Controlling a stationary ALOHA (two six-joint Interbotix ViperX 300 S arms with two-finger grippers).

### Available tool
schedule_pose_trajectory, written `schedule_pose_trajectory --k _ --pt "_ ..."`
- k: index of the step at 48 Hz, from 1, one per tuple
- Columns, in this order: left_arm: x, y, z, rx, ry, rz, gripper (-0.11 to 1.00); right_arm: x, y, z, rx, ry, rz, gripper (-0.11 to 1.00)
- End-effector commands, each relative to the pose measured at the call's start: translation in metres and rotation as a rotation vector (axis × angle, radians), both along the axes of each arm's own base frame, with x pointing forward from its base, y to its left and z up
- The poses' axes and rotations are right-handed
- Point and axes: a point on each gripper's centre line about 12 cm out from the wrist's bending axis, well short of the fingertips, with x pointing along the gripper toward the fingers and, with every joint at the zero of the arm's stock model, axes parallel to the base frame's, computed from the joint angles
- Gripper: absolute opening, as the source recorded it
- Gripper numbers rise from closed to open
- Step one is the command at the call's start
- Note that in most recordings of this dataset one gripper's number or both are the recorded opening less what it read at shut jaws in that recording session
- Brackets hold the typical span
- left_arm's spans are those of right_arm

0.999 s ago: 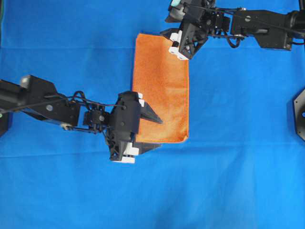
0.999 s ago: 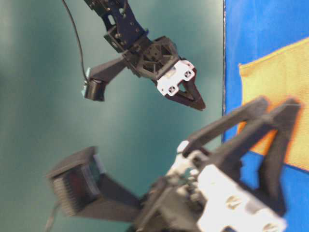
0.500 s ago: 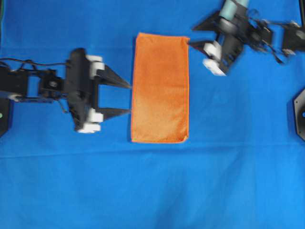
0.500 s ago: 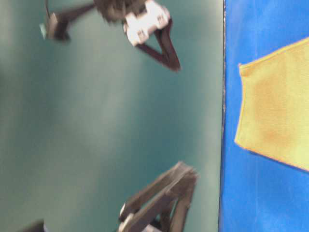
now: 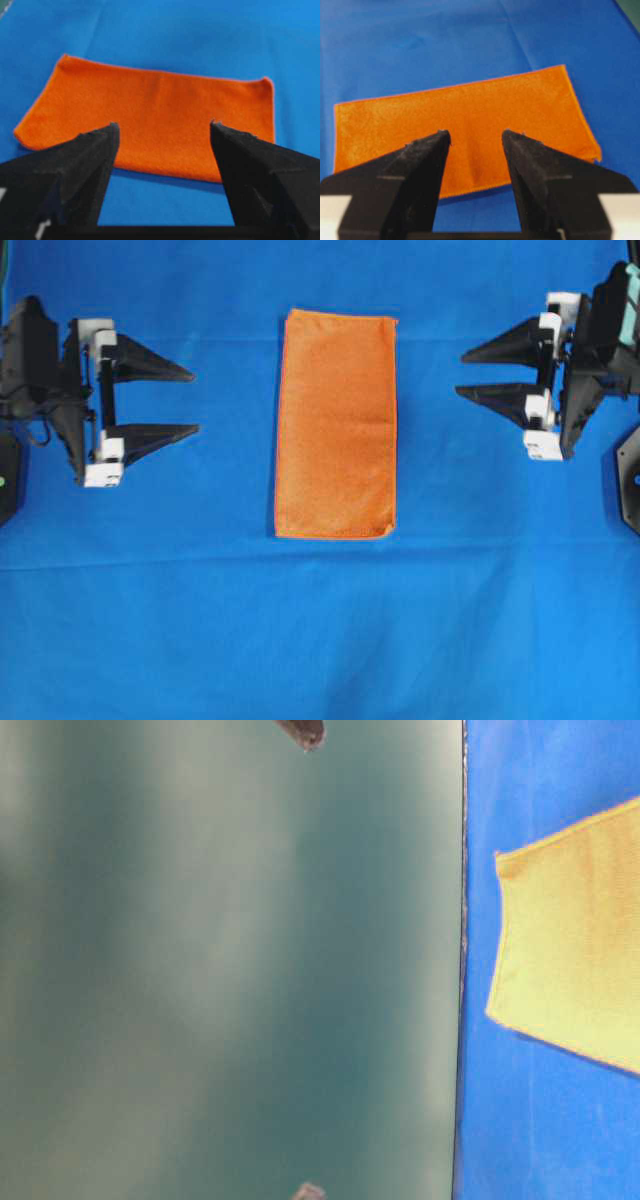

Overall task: Fold the orange towel.
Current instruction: 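Move both grippers to the far corners of the vertical strip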

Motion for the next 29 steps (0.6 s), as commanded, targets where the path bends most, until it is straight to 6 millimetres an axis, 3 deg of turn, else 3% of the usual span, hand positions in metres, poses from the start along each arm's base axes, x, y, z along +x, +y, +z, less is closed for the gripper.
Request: schedule_pose_trajectory --k 1,19,29 --pt "-0.002 0.0 0.009 0.005 -0.04 0.003 0.67 0.001 0.001 0.004 0.003 -0.019 0.003 0.53" --pt "0.004 0.007 0.008 0.006 -0.039 0.026 0.67 0.006 -0.003 0.005 0.001 -0.014 -0.003 0.53" --pt "0.028 0.034 0.007 0.024 -0.041 0.102 0.67 0.024 -0.032 0.007 -0.008 0.02 -0.081 0.53"
